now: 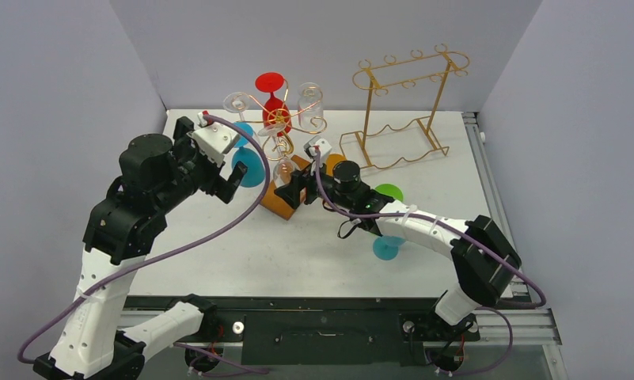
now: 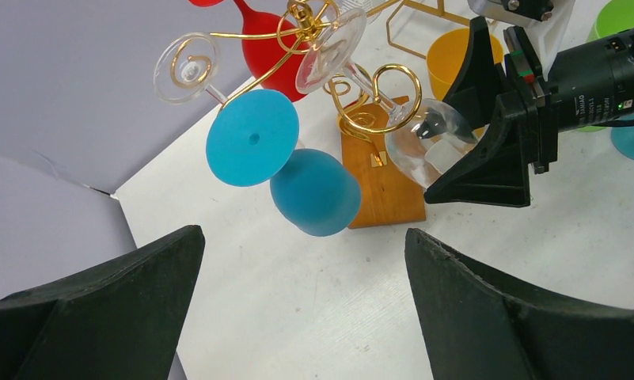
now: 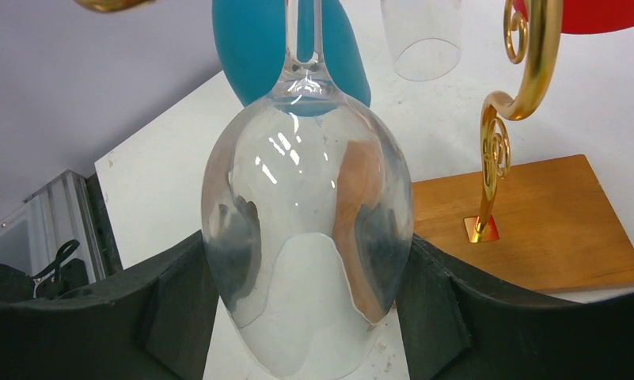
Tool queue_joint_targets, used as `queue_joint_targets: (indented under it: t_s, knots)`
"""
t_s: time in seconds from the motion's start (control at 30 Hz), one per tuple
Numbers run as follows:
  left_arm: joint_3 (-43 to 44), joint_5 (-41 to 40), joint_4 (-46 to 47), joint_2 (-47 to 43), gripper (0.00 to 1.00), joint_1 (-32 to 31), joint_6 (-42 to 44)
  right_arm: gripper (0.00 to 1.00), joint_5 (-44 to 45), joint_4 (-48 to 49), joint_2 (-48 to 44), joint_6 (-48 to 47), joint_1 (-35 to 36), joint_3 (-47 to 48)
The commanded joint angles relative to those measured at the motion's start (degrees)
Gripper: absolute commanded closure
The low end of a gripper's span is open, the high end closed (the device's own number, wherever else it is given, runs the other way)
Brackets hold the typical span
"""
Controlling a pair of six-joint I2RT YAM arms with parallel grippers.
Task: Place the wine glass upside down on the wine glass rack
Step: Turn the wine glass upside down at the wine rack.
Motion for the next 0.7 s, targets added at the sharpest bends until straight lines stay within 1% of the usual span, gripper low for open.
queue_joint_targets:
  t_s: [0.0, 0.37, 0.67]
  knots:
    - [3.49, -2.08, -0.46, 0.66, 0.04, 0.05, -1.41, 0.7, 1.09, 7.06, 0.44, -1.18, 0.77, 2.74]
    - [5.11, -6.36, 0.09, 2.13, 0.04, 0.05, -3.53, 0.7, 2.91, 7.64, 1.23, -4.64, 3.51, 2.35]
    - [5.49, -8.12, -0.07, 2.89, 0.04, 0.05, -3.18, 0.71, 2.88, 13.99, 0.02, -5.83, 4.82, -1.01]
